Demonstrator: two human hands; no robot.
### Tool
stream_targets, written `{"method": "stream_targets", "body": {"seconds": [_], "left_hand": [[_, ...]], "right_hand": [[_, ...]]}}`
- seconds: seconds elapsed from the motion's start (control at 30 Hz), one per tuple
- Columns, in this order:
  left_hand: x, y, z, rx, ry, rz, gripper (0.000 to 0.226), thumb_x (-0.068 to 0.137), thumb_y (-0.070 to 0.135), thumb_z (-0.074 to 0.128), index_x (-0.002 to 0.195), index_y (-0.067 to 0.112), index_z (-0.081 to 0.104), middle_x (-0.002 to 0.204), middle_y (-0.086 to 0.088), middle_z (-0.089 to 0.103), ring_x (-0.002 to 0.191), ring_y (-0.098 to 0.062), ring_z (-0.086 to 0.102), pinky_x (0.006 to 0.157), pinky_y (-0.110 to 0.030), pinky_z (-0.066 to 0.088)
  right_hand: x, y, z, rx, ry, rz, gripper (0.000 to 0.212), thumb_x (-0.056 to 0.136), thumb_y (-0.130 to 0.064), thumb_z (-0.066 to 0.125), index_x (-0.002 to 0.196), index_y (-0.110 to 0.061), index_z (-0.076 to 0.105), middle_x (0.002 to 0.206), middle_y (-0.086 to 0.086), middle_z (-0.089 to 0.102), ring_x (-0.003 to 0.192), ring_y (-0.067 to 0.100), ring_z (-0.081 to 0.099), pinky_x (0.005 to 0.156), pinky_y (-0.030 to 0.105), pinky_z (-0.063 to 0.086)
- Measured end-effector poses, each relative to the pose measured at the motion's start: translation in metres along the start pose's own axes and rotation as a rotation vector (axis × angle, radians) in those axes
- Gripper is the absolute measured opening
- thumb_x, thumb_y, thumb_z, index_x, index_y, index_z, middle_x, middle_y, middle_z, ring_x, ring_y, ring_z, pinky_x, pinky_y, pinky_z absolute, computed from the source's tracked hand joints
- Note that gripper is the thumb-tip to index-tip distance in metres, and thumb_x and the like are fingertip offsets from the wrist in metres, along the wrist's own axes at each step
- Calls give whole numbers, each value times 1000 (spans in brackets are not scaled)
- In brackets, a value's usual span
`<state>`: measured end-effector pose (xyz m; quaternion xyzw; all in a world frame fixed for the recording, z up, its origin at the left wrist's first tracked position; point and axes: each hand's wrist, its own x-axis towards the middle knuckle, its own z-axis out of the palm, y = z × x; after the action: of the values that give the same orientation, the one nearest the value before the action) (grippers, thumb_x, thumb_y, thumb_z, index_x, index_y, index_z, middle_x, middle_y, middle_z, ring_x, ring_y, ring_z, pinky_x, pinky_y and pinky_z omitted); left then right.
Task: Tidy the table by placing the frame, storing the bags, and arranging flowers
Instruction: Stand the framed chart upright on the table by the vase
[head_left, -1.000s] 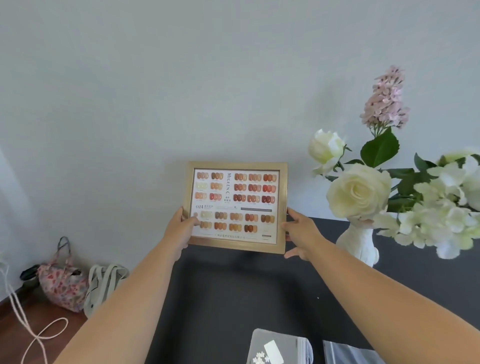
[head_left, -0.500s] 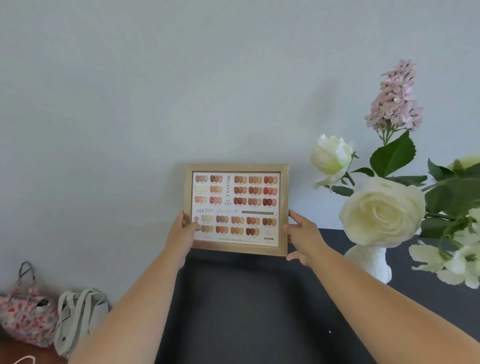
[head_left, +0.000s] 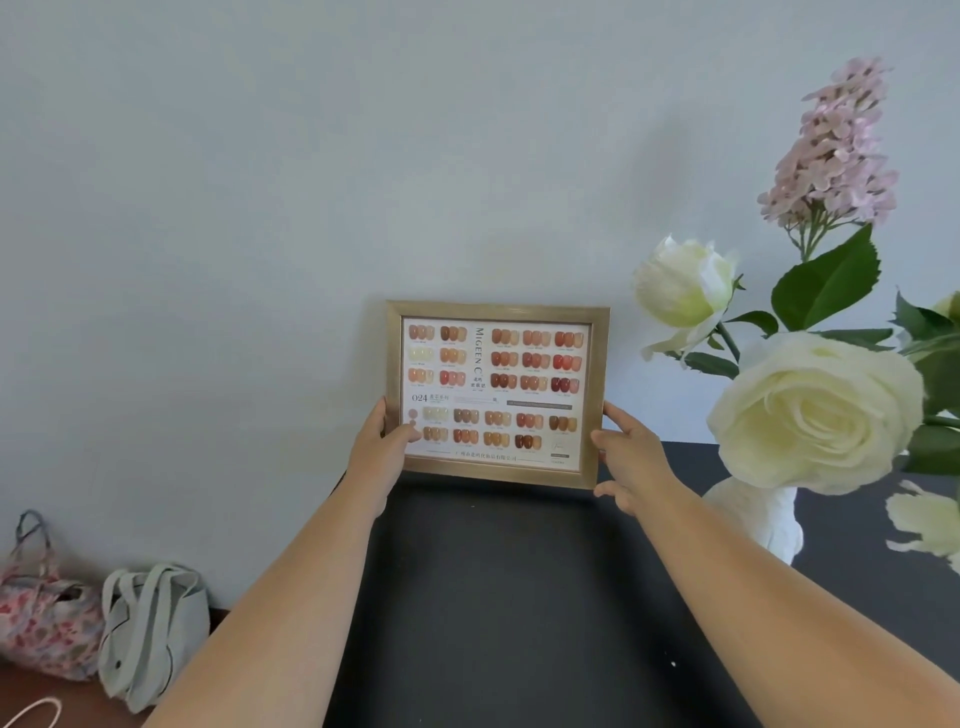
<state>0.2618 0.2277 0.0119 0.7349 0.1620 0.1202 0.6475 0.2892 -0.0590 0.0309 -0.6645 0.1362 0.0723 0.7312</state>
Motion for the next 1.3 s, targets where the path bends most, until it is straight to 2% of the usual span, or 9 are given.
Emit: {"method": "stream_targets", "body": {"seconds": [0.2,0.27,0.43,0.57,0.67,0.83,0.97,1.17,1.3], "left_hand": [[-1,-8,-1,9,-29,12,44,88,19,59,126,40,53,121,12,67,118,-19,56,82,-38,48],[-3,-11,-1,29,-23,15,48,88,20,60,130,41,51,125,11,65,121,-19,55,94,-47,49],[-9,-13,0,69,-34,36,56,88,18,60,136,41,47,130,11,63,125,-20,55,103,-52,47],[-14,-12,-1,96,-55,36,55,88,17,60,135,41,46,130,10,62,125,-20,54,104,-54,45],[-16,-10,-3,99,-75,-2,51,87,18,61,130,42,47,128,12,63,124,-20,54,104,-53,45],[-20,-5,-5,122,-85,-9,45,88,19,62,118,51,50,120,17,63,120,-17,55,94,-41,48],[-20,-8,-6,141,-52,-7,58,90,18,61,141,38,43,138,6,57,127,-20,51,104,-51,46],[-22,-9,-9,144,-41,-24,59,91,18,61,144,34,40,146,6,50,134,-24,45,106,-53,42],[-30,-11,-11,159,-12,-21,74,89,21,66,152,31,30,155,3,39,140,-26,38,110,-52,39]], "right_hand": [[6,5,-2,-9,-5,11,47,96,-10,53,131,-40,51,106,-5,58,131,37,41,95,75,30],[6,5,-3,-14,3,9,47,96,-9,52,132,-40,51,108,-5,59,131,35,42,96,73,30],[8,9,-8,-55,24,-40,44,97,-10,50,131,-38,52,87,-10,67,83,12,61,84,55,49],[7,12,-11,-63,9,-62,44,97,-12,50,130,-40,52,89,-9,70,80,11,63,59,40,54],[7,10,-10,-100,27,-85,43,97,-13,52,131,-39,52,86,-15,62,73,6,56,71,39,54],[8,12,-12,-147,39,-121,42,96,-13,51,133,-35,50,85,-19,59,73,1,55,56,21,49],[8,13,-12,-141,46,-124,42,95,-15,54,133,-32,50,88,-16,60,75,2,56,61,23,51],[5,14,-14,-127,41,-104,43,96,-17,54,137,-29,48,108,-7,60,87,8,56,60,23,49],[3,15,-15,-144,39,-85,46,96,-14,53,139,-25,45,125,0,58,96,11,53,79,32,52]]}}
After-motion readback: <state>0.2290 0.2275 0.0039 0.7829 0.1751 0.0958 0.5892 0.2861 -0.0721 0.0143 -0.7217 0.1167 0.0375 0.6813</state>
